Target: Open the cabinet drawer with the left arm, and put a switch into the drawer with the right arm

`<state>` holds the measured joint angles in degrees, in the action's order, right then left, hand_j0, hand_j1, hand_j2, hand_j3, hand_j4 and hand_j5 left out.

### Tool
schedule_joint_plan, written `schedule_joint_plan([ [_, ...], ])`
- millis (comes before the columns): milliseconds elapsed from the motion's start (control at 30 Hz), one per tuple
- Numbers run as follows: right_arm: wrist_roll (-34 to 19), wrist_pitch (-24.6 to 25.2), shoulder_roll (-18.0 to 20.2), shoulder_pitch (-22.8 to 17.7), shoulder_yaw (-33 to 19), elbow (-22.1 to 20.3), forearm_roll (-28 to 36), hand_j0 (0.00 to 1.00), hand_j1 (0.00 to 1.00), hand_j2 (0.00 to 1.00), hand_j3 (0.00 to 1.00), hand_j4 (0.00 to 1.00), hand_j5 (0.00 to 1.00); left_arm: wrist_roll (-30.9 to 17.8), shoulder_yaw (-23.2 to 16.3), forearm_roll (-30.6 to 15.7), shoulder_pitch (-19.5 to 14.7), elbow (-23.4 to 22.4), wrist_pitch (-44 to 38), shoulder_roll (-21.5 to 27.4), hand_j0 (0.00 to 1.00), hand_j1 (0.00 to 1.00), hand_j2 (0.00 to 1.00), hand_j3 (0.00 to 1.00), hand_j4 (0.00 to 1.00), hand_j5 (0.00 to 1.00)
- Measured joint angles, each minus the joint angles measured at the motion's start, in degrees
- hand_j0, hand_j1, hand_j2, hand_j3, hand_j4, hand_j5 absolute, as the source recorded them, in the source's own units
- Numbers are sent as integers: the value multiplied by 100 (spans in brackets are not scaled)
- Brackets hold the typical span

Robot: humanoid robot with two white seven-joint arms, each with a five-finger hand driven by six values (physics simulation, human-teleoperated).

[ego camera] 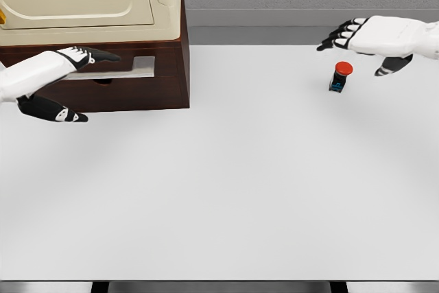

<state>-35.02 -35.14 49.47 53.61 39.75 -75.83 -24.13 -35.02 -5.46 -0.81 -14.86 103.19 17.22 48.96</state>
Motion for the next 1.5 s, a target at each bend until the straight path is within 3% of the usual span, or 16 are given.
schedule_joint_plan([
  [233, 1, 3, -456, 493, 274, 741, 130, 100, 100, 100, 100, 100, 100, 0, -137, -68, -35, -140, -264, -13, 97, 97, 97, 97, 97, 97],
  [400, 0, -1, -688, 493, 508, 1147, 59, 100, 100, 100, 100, 100, 100, 0, -212, -75, -211, -421, -406, -96, 95, 95, 95, 95, 95, 95],
  [700, 0, 0, -772, 493, 741, 1559, 43, 100, 100, 100, 100, 100, 100, 0, -358, -77, -246, -670, -449, -153, 95, 95, 95, 95, 95, 95],
  [833, 0, 0, -905, 537, 861, 1947, 21, 100, 100, 100, 100, 100, 100, 0, -373, -97, -281, -821, -450, -158, 95, 95, 95, 95, 95, 95],
  [1033, 0, 0, -1135, 633, 942, 2460, -120, 100, 100, 100, 100, 100, 100, 0, -456, -101, -281, -926, -451, -197, 95, 95, 95, 95, 95, 95],
  [1500, 0, 0, -1556, 818, 1092, 3167, -319, 100, 100, 100, 100, 100, 100, 16, -483, -139, -211, -1005, -453, -352, 95, 95, 95, 95, 95, 95],
])
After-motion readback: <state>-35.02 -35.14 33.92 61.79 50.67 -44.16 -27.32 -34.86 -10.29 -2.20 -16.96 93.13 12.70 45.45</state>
